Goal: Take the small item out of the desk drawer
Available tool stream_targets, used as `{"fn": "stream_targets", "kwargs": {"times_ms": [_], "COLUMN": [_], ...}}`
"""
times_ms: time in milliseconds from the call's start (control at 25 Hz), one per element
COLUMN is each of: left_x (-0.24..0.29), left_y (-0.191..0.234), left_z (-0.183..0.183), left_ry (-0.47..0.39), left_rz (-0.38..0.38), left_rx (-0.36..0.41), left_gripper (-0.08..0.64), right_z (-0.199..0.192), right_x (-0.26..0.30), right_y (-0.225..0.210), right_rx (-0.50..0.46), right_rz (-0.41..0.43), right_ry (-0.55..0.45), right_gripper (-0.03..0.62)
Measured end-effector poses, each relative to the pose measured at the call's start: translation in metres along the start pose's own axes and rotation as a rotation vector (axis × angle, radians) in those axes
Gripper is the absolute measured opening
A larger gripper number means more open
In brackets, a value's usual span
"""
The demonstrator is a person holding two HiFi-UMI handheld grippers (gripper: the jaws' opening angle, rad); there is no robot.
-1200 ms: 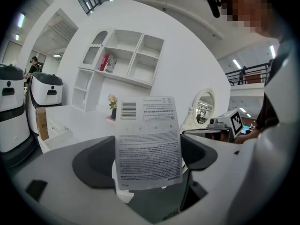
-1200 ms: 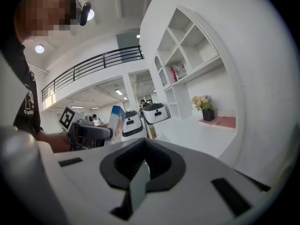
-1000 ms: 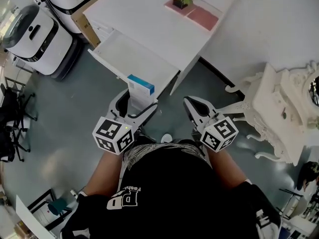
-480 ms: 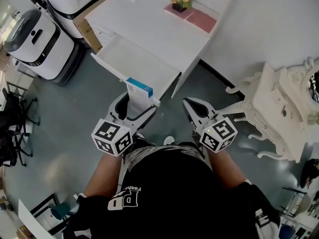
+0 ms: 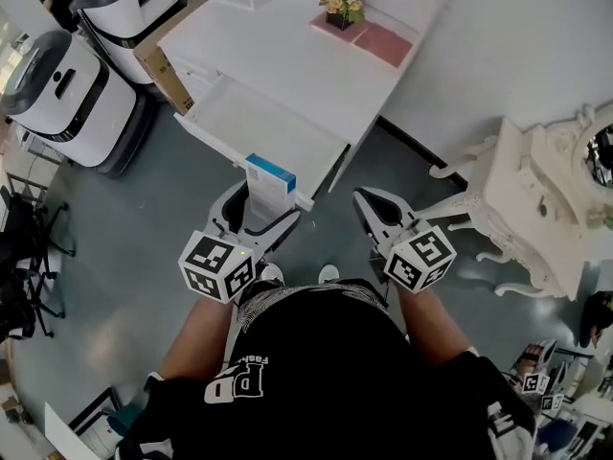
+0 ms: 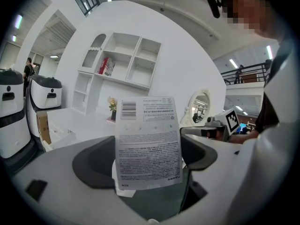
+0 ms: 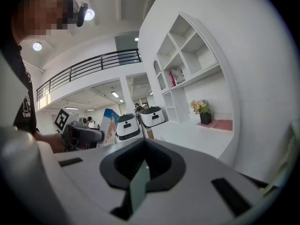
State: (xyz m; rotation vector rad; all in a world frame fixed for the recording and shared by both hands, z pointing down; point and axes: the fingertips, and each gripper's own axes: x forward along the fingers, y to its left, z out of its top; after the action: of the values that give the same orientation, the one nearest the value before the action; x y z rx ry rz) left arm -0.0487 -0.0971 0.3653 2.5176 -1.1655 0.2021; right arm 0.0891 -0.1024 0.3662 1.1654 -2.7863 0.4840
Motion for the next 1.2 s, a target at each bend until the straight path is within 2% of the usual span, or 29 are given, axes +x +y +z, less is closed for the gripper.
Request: {"fn": "stream_targets", "kwargs": {"times_ms": [120,560,1200], "left_x": [0.001,0.005,0.007], "left_y": [0.002,0.006,0.006], "left_z": [-0.001,-0.004,-0.007], "left_ry": [0.007,0.027,0.04], "left_rz": [-0.017,-0.069,-0.085], "left_rx": [0.02,0.019,0.021], "left_gripper": [0.425,0.425,0.425], "right_z": [-0.005,-0.012,-0.018], "right_x": [0.004,0.013,0.021], "right_y": [0.001,0.008,0.012], "right_rx": [0.017,0.015,0.007], "right_rz": [-0.011,-0.027,-0.033], "right_ry": [0.007,0.032,0.043], "right_gripper": [0.006,0.006,0.006]}}
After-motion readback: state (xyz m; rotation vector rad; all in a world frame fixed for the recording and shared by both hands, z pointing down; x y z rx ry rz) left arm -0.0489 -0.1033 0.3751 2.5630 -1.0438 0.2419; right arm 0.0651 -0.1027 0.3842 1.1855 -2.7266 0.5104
